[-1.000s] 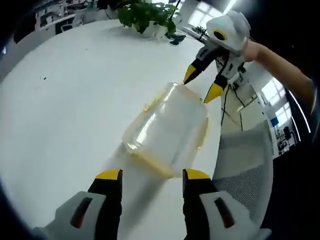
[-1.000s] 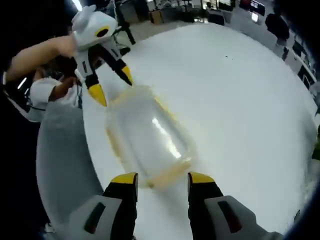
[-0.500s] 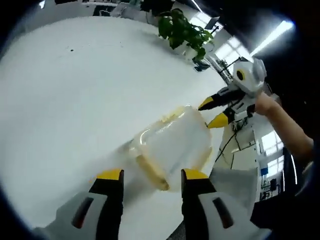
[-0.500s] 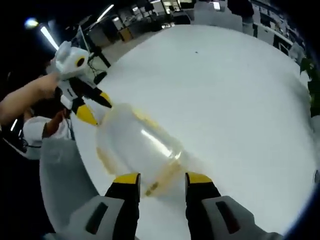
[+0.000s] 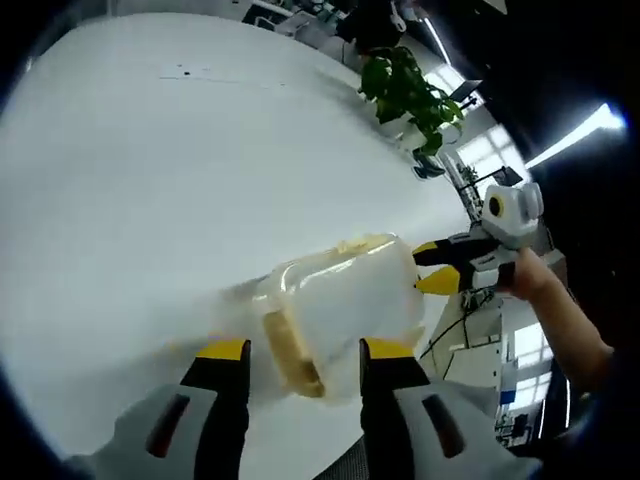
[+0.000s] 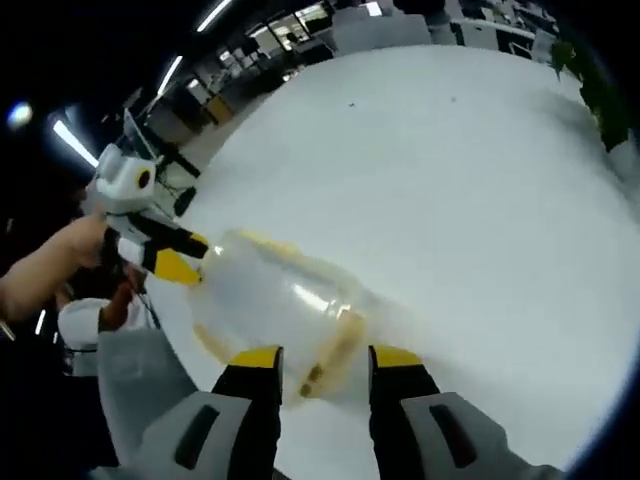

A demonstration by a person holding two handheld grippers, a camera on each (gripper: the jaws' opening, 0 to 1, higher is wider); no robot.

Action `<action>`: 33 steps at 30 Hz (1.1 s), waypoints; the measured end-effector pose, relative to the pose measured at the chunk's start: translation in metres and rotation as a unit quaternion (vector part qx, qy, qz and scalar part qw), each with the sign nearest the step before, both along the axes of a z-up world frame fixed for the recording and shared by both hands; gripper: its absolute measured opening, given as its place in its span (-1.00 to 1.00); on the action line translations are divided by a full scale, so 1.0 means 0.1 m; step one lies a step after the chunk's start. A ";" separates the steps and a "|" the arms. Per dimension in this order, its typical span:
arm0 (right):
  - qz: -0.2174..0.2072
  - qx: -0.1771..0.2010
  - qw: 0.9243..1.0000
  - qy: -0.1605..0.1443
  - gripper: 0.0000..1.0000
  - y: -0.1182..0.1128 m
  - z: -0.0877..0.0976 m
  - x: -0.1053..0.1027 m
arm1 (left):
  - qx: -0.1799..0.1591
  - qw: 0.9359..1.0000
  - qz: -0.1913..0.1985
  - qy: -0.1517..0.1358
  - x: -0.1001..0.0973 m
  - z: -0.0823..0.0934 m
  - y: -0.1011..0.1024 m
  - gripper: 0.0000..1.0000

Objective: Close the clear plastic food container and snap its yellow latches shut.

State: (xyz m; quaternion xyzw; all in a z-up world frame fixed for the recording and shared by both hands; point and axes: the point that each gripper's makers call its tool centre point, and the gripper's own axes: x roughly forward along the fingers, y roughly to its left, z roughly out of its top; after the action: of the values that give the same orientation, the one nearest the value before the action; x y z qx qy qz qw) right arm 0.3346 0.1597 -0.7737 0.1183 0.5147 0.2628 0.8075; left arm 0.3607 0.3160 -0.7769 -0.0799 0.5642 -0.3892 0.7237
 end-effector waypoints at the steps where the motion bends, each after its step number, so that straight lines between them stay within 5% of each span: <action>1: 0.002 -0.001 1.000 0.000 -0.39 0.00 0.00 0.00 | 0.003 1.000 0.003 0.001 0.00 0.00 0.01 -0.15; 8: -0.001 -0.002 1.000 -0.008 -0.44 0.04 0.01 -0.01 | 0.006 1.000 0.004 -0.006 -0.02 -0.05 0.01 -0.22; 11: -0.006 -0.002 1.000 -0.007 -0.45 0.04 0.01 -0.01 | -0.023 0.999 0.017 0.022 -0.08 -0.02 -0.06 -0.38; 17: 0.003 -0.013 1.000 -0.015 -0.49 0.05 -0.01 -0.03 | -0.022 1.000 0.018 0.002 -0.08 -0.05 -0.03 -0.40; 21: 0.003 -0.025 1.000 -0.016 -0.51 0.05 -0.01 -0.03 | -0.052 0.998 0.034 0.008 -0.09 -0.08 -0.03 -0.44; 33: 0.004 -0.028 1.000 -0.006 -0.53 0.09 0.00 -0.04 | -0.037 0.999 0.032 0.011 -0.09 -0.06 -0.03 -0.46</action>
State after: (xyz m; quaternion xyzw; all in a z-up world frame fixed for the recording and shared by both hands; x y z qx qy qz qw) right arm 0.3309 0.1683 -0.7742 0.0919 0.5174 0.2518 0.8127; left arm 0.3519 0.3131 -0.7826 -0.1289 0.5543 -0.3855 0.7263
